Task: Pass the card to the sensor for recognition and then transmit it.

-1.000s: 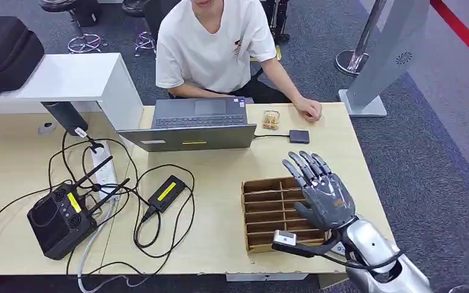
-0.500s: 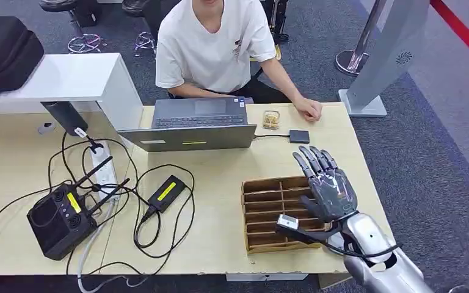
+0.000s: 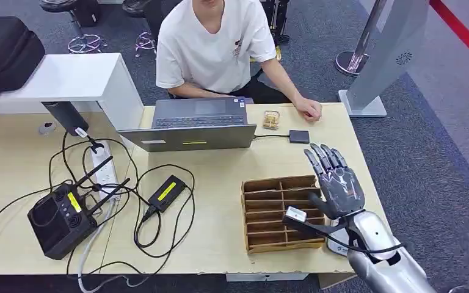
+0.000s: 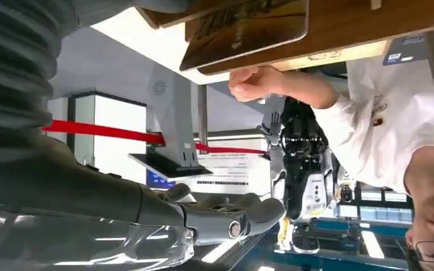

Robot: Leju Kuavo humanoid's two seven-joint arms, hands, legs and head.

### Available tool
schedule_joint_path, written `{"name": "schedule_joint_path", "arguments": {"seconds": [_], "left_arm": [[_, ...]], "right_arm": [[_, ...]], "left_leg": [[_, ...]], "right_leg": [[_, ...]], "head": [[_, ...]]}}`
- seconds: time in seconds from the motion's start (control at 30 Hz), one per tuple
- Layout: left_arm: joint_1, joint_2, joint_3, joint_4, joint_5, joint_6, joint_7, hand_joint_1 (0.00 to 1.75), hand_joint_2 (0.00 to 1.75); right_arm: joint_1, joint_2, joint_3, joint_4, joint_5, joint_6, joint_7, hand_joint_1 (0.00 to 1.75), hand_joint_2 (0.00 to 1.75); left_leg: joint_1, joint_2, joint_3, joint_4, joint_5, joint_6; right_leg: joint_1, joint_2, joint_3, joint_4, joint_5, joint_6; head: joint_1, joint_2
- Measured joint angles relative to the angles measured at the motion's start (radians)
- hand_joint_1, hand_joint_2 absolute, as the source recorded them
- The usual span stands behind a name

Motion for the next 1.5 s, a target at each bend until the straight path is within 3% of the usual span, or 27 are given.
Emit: {"name": "schedule_joint_path", "arguments": {"seconds": [1.07,1.47,1.5], "left_arm": [[0.000,0.000,-0.007,0.000,0.000,0.000,0.000,0.00,1.75],[0.001,0.000,-0.008,0.000,0.018,0.006,0.000,0.00,1.75],[0.001,0.000,-0.007,0.000,0.018,0.006,0.000,0.00,1.75]], "right_arm": [[0.046,0.000,-0.031,-0.007,0.011,-0.001,0.000,1.75,1.75],[0.124,-0.017,-0.064,-0.157,0.077,-0.013,0.010,1.75,1.75],[0.132,-0.019,-0.066,-0.174,0.082,-0.015,0.010,0.40,1.75]], "left_leg": [[0.000,0.000,0.000,0.000,0.000,0.000],[0.000,0.000,-0.001,0.000,0.000,0.000],[0.000,0.000,-0.001,0.000,0.000,0.000]], "right_leg": [[0.000,0.000,-0.001,0.000,0.000,0.000],[0.000,0.000,-0.001,0.000,0.000,0.000],[0.000,0.000,-0.001,0.000,0.000,0.000]], "head": [[0.000,0.000],[0.000,0.000],[0.000,0.000]]}}
